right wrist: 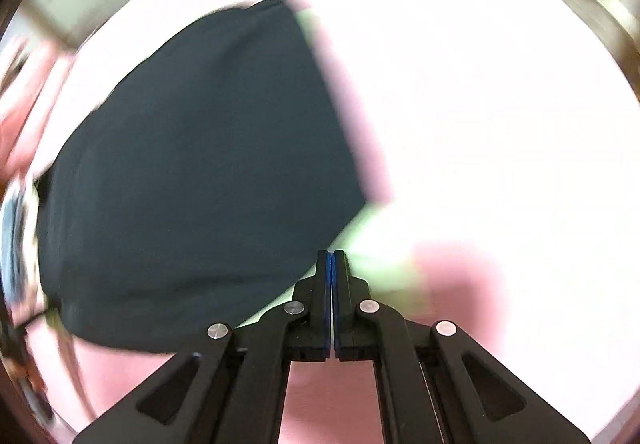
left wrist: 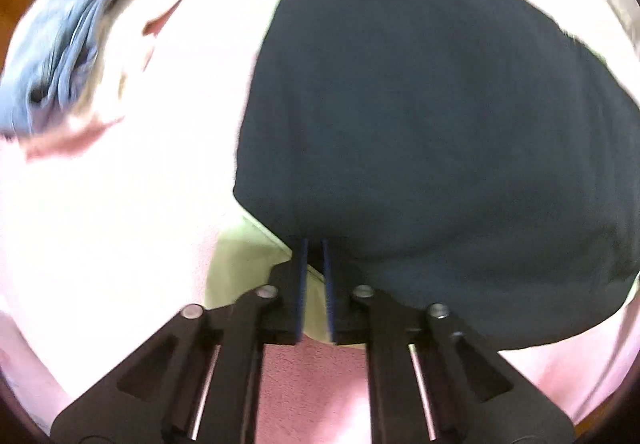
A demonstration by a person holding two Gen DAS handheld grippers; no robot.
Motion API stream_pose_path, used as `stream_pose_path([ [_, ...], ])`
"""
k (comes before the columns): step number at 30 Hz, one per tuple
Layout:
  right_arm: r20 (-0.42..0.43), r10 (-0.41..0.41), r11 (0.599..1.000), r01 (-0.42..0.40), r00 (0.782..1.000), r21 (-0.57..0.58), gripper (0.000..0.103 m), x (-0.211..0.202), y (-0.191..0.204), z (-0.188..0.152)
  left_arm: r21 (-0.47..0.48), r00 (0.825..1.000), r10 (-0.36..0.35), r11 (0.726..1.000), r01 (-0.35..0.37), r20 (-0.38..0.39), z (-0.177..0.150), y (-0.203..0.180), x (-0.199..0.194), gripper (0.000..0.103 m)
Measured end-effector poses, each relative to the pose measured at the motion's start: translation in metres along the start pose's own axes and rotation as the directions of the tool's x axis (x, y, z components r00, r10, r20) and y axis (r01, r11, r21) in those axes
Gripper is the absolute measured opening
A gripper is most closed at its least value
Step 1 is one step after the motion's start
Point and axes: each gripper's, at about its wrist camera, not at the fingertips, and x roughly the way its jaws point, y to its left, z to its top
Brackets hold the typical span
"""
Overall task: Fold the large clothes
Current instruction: 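Lay the hem onto the jacket and release both grippers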
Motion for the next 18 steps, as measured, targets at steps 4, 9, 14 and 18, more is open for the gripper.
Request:
stream_pose_path([
  [4, 0.075, 0.121, 0.992, -0.118, 0.99, -0.041, 0.0, -0.022, 0.019, -0.009, 0.036, 0.985, -0.174, 0.984, 0.174, 0.008, -0.005, -0.04, -0.016, 0.003],
  [9, -0.098, 0.453, 0.869, -0.464, 0.886, -0.172, 0.0, -0.01, 0.115, -0.05, 0.064, 0.898, -0.43, 0.897, 0.436, -0.091, -0.017, -0.121, -0.012, 0.004],
  [14, -0.179, 0.479, 0.825, -0.511, 0.859, -0.243, 0.0, 0.045, 0.188, -0.062, 0.133, 0.904, -0.423, 0.894, 0.427, -0.061, 0.003, -0.169, 0.008, 0.004],
  [18, -0.101, 0.542, 0.808, -0.55, 0.834, -0.212, 0.0, 0.06, 0.206, -0.025, 0.125, 0.877, -0.48, 0.872, 0.474, 0.019, 0.059, -0.186, 0.015, 0.004],
])
